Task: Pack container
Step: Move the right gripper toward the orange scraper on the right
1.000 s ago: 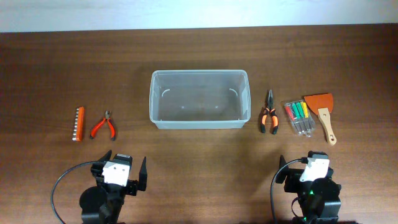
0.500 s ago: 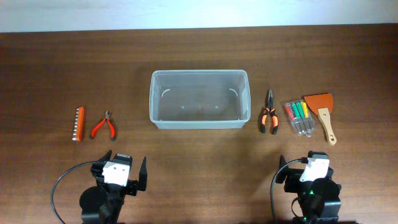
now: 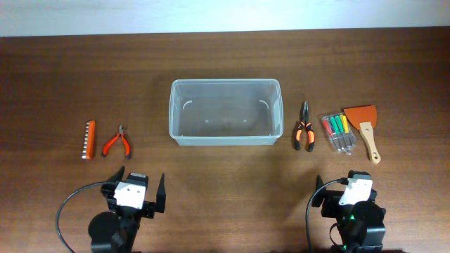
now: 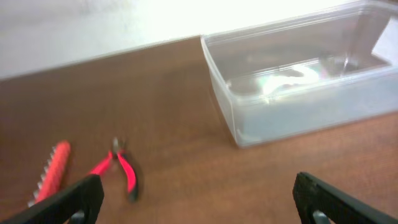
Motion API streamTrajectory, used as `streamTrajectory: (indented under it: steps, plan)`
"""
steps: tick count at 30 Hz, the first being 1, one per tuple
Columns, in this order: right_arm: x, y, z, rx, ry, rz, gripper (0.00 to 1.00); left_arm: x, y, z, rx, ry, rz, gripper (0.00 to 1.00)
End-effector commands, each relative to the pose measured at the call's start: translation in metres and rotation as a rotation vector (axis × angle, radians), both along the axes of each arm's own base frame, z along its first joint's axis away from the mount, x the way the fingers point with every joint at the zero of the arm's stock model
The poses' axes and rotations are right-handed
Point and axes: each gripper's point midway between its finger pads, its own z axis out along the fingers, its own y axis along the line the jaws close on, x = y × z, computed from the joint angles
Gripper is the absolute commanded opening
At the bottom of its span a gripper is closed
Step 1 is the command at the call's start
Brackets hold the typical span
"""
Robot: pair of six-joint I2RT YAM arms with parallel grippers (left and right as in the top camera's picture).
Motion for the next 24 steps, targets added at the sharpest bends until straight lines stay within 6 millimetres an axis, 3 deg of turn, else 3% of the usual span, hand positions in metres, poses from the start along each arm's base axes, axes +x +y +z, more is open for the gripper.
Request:
streamTrajectory:
  steps: [1, 11, 13, 18, 24]
  plan:
    - [0.0, -0.003, -0.001, -0.003, -0.006, -0.017, 0.98, 0.003, -0.001, 0.01, 0.013, -0.053, -0.007, 0.99]
    - [0.002, -0.005, 0.003, -0.012, -0.024, -0.028, 0.98, 0.005, -0.004, 0.026, 0.01, -0.12, -0.026, 0.99]
    - [0.003, 0.002, 0.008, 0.008, -0.038, 0.01, 0.98, 0.005, -0.009, 0.035, -0.011, -0.148, -0.048, 0.99]
    - [0.004, 0.026, 0.037, 0.071, -0.087, 0.135, 0.98, 0.006, -0.003, 0.063, -0.06, -0.18, -0.008, 0.99]
    - [0.011, 0.026, 0.075, 0.073, -0.005, 0.134, 0.99, 0.027, 0.019, 0.075, -0.032, -0.076, 0.121, 0.99]
